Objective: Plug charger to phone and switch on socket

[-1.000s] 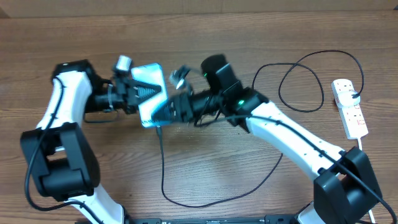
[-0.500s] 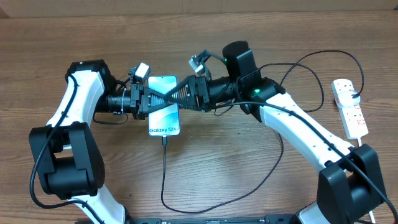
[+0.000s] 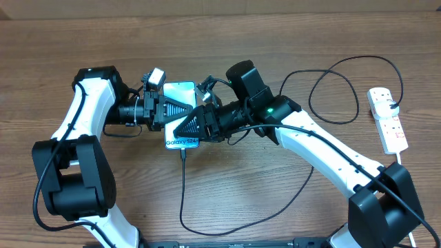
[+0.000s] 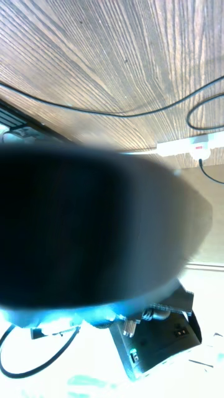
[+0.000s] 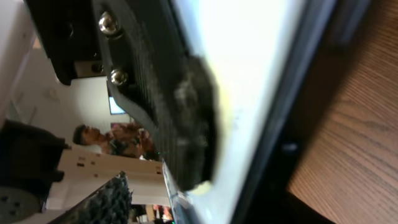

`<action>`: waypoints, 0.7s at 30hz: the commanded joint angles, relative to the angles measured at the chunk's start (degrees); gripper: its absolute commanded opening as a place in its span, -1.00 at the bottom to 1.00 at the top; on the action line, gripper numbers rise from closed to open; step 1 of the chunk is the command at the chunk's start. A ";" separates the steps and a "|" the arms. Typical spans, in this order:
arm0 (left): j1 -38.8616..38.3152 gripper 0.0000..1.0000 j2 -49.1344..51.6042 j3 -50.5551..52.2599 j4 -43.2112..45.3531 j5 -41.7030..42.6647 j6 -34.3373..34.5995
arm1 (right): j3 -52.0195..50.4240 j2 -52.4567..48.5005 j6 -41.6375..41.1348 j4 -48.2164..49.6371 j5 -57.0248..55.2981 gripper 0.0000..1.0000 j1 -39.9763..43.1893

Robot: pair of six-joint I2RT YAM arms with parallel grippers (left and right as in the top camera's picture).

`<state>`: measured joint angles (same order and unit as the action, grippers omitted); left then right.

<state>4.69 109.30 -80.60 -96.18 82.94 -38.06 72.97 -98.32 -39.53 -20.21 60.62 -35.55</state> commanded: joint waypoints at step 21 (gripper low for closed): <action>0.55 -0.91 -1.09 -0.13 2.60 7.61 1.53 | 1.25 -0.17 -7.21 5.77 4.00 -0.48 3.06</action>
<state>4.71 109.30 -80.58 -94.32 87.26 -37.67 73.08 -98.35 -46.81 -15.49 61.87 -32.40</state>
